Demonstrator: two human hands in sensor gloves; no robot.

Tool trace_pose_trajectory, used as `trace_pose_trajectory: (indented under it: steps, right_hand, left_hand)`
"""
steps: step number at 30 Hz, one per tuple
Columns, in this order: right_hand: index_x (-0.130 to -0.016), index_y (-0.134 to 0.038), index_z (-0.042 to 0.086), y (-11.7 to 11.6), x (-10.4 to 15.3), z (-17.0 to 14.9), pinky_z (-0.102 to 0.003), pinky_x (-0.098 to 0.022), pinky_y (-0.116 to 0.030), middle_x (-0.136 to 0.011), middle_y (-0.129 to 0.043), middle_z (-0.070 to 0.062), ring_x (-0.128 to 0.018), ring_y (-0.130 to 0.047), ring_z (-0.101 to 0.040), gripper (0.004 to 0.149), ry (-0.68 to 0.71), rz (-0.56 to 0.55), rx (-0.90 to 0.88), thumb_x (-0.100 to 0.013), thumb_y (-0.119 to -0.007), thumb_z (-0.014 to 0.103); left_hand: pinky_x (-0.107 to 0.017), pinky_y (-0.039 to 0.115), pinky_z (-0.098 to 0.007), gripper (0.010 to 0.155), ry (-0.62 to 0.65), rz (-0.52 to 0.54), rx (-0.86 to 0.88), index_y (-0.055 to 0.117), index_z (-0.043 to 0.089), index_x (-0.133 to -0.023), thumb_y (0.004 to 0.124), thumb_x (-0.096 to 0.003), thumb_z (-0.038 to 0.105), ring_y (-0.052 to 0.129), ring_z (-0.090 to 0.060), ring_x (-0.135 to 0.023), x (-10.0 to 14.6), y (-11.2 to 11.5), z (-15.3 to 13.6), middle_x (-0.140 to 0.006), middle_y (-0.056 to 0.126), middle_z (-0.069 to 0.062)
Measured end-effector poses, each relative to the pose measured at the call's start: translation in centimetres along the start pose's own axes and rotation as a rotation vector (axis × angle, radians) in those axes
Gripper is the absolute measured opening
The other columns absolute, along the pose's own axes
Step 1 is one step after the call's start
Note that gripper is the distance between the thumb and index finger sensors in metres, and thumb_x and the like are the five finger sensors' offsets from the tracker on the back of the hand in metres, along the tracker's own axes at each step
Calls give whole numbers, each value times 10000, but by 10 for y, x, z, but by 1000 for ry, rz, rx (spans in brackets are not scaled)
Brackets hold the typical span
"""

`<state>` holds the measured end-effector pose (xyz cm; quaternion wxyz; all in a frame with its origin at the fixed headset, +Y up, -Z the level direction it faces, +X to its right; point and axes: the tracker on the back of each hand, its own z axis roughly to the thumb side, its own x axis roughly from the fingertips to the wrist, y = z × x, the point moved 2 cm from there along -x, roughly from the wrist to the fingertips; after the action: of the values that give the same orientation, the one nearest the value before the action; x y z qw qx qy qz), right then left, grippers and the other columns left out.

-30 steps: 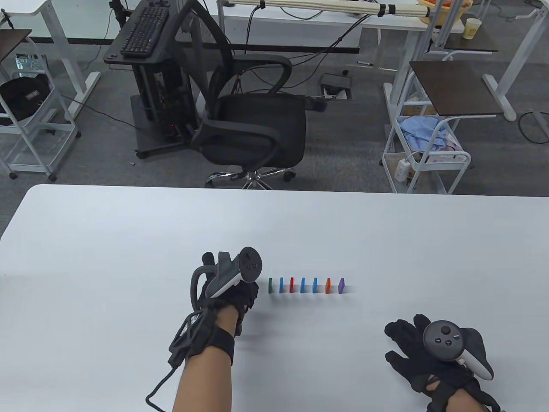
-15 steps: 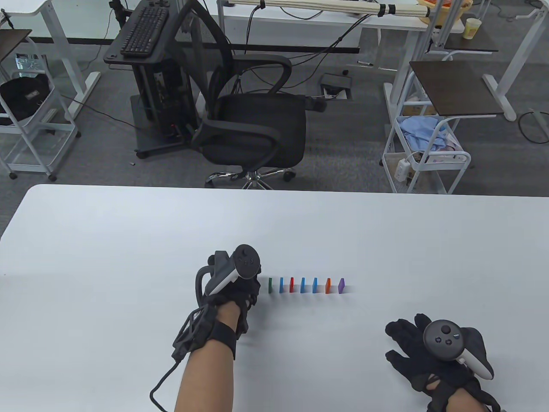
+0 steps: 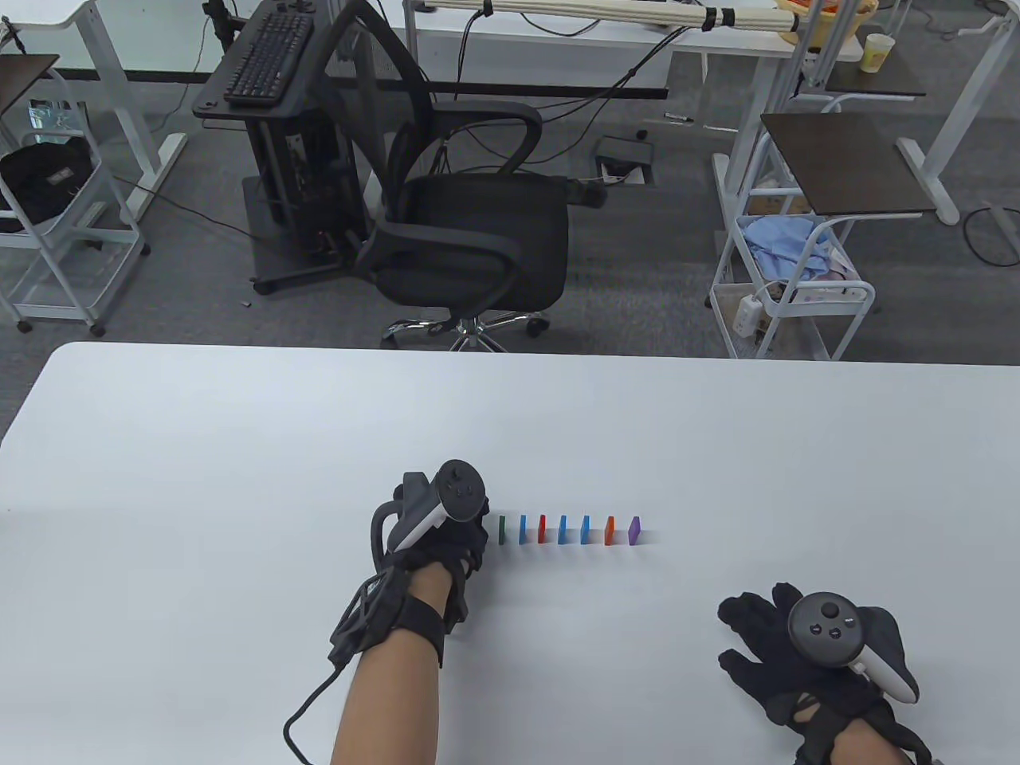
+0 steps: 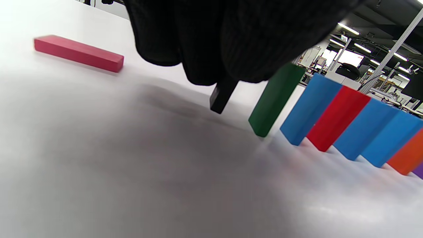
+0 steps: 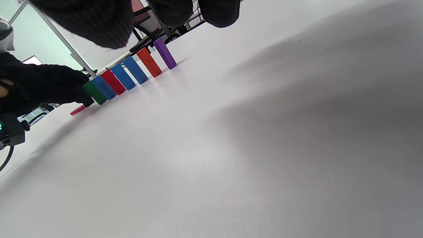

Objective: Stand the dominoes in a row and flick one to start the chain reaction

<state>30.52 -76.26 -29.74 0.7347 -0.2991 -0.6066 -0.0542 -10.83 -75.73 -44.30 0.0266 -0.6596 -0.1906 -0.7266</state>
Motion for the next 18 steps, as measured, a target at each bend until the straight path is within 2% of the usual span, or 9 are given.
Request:
trace_pose_trajectory:
  steps: [18]
  right_hand:
    - [-1038,-401,259,-1,-1,0,-656,-695,-18,-1156,-326,-134,-994,2,-468,637,-8,13,1,-533,-709,496]
  left_hand:
    - [-717,256,-726,563,-13,-27,26,632,226,-921,885,-429,331,792,-297,-925,-4,8,-5,-915,859,-39]
